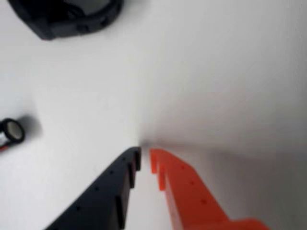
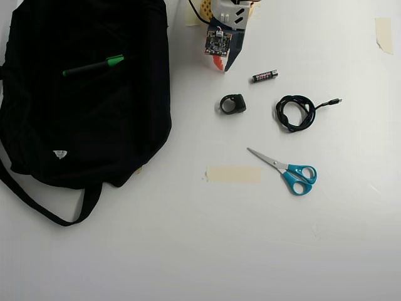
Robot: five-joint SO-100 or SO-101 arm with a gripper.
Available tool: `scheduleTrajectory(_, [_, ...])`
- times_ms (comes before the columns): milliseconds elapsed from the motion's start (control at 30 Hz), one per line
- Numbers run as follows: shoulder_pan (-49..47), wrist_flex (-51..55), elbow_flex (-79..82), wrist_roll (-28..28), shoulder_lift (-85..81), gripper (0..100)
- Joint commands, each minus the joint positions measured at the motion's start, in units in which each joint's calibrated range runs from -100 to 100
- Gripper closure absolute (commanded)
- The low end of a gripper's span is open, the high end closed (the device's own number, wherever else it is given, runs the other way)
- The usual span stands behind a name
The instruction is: Put the green marker into the black bag
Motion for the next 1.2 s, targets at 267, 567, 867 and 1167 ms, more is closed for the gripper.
scheduleTrajectory(267, [-5.33, 4.81, 6.2, 0.14, -11.54, 98])
scheduleTrajectory(567, [-9.44, 5.93, 6.11, 1.09, -11.79, 98])
scheduleTrajectory(867, [-8.69, 5.67, 6.2, 1.24, -11.54, 98])
scheduleTrajectory(1167, [-8.69, 5.67, 6.2, 1.24, -11.54, 98])
